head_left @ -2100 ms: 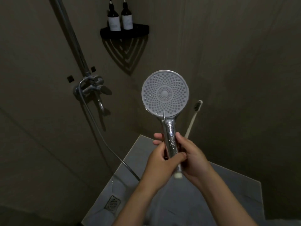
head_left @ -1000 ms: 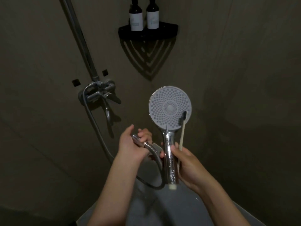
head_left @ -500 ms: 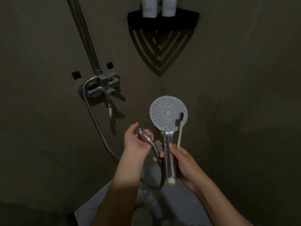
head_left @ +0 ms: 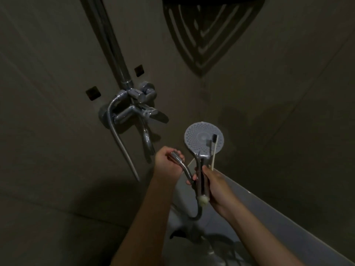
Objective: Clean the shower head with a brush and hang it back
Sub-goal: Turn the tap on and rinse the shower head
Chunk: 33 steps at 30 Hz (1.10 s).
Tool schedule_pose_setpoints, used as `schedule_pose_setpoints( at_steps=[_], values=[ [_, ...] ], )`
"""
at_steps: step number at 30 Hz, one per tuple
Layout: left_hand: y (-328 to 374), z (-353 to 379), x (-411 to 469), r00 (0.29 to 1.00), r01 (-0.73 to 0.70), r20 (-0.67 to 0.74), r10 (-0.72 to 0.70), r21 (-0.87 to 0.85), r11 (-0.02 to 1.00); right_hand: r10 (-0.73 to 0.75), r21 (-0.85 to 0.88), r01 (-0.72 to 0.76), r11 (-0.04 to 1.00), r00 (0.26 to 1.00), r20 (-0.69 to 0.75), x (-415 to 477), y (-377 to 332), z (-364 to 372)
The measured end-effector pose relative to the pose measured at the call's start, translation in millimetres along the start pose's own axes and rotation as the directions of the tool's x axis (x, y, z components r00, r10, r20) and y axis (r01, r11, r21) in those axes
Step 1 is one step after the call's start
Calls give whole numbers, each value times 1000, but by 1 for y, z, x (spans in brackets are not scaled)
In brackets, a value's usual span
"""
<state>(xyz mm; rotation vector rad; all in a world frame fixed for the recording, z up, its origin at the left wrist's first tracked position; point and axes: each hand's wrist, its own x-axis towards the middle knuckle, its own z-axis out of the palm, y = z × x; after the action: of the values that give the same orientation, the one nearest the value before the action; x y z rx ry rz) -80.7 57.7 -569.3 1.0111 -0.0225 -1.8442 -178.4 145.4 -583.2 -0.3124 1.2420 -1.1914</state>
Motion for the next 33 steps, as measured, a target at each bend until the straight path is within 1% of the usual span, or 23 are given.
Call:
schedule_pose_setpoints(
  at_steps=[3,5,7,9,12,14,16,18,20,21,23,25,26,29,31,33],
  values=[
    [14,-17,33,999,23,-46,-17,139,990,48,25,-46,999,996,-73,20,13,26],
    [20,-29,54,994,51,-108,-28,212,976,83,-4,-84,996,989,-118,33,23,37],
    [26,-38,69,982,85,-186,-42,231,969,110,-57,-119,991,983,-150,44,35,43],
    [35,-41,75,977,99,-206,-47,249,963,129,-68,-143,987,976,-174,53,43,48],
    [49,-35,74,986,93,-161,-44,310,946,139,-34,-149,988,969,-203,64,46,60],
    [53,-31,72,994,64,-109,-24,377,924,138,5,-140,990,969,-207,69,46,69],
    [56,-32,72,1000,-2,-15,11,480,877,126,23,-124,992,969,-214,71,46,76],
    [60,-33,72,995,-90,85,50,587,804,113,34,-108,994,970,-218,73,48,81],
    [64,-31,73,985,-167,148,95,631,757,119,78,-105,991,970,-210,73,47,86],
    [66,-29,74,980,-193,159,119,621,759,122,104,-102,989,972,-200,73,45,87],
    [69,-27,76,976,-216,144,163,565,796,115,140,-89,986,976,-184,72,40,89],
    [71,-27,78,972,-234,136,191,519,822,112,153,-87,984,981,-161,70,37,90],
    [70,-26,79,968,-249,149,200,517,819,110,149,-87,985,983,-149,68,35,90],
    [66,-19,76,960,-273,204,192,524,807,97,118,-82,990,987,-125,64,33,89],
    [66,-11,71,953,-290,228,199,498,817,75,72,-66,995,989,-126,62,32,90],
    [68,-4,64,946,-310,247,209,512,801,45,19,-42,999,989,-141,60,30,92]
  ],
)
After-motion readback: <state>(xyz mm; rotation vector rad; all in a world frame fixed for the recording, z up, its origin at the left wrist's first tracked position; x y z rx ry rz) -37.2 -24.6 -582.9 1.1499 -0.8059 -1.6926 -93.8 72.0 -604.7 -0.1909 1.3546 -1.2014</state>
